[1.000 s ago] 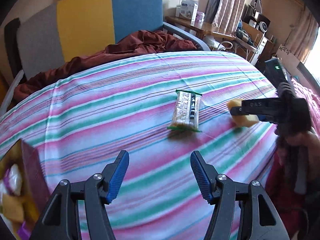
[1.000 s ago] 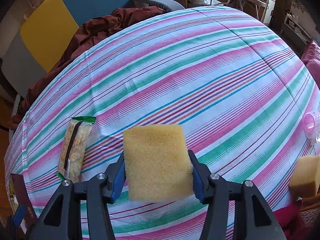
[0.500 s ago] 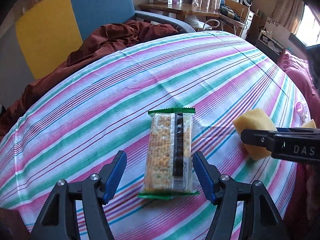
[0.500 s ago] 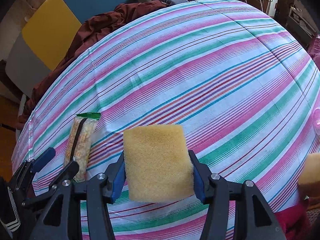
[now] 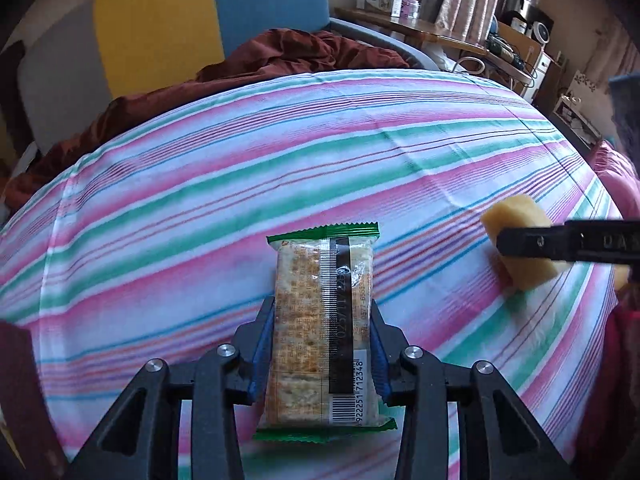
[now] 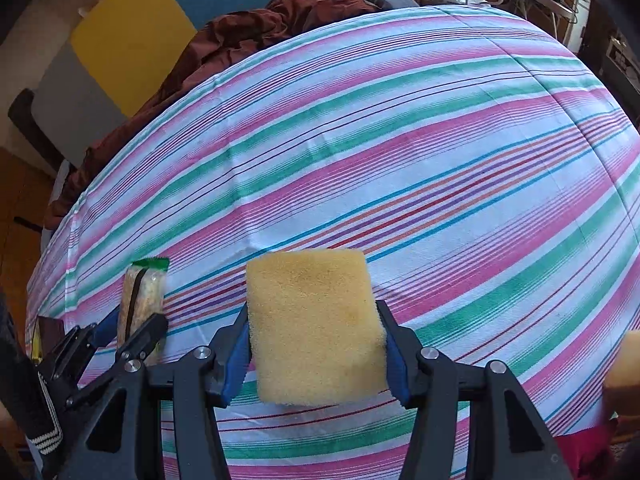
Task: Organize objects
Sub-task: 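Lift the cracker bar with the left tool and carry it toward the gold box, then lower the cracker bar into the gold box and open the left tool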
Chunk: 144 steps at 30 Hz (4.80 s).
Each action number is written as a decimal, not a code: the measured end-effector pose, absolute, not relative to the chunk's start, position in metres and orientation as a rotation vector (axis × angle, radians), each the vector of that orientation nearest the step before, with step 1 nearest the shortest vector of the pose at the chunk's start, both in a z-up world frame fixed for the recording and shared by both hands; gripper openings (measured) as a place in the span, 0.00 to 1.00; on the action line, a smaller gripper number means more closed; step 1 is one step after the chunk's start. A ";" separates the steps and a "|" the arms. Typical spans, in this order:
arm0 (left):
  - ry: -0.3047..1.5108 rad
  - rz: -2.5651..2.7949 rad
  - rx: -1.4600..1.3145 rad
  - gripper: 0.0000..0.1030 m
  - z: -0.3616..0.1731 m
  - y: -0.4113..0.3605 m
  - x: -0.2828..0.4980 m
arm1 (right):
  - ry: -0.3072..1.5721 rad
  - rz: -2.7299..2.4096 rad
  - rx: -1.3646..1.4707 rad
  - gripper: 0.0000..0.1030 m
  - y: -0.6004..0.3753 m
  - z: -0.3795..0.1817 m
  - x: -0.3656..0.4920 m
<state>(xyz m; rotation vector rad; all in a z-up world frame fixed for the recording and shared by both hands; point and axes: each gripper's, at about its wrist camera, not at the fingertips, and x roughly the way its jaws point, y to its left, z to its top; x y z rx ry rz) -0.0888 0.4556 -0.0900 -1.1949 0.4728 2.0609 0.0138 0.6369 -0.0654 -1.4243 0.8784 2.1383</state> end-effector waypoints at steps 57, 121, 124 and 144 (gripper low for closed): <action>0.384 2.233 -0.952 0.40 -0.101 0.337 -0.007 | 0.746 2.311 -1.671 0.55 0.591 -0.085 -0.025; -0.077 2.478 -1.438 0.40 -0.076 0.145 -0.141 | 0.689 2.315 -1.672 0.55 0.596 -0.081 -0.013; -0.026 2.490 -1.448 0.40 -0.079 0.150 -0.145 | 0.689 2.315 -1.672 0.55 0.595 -0.080 -0.013; 0.083 2.637 -1.255 0.46 -0.047 0.140 -0.115 | 0.695 2.315 -1.670 0.55 0.600 -0.081 -0.012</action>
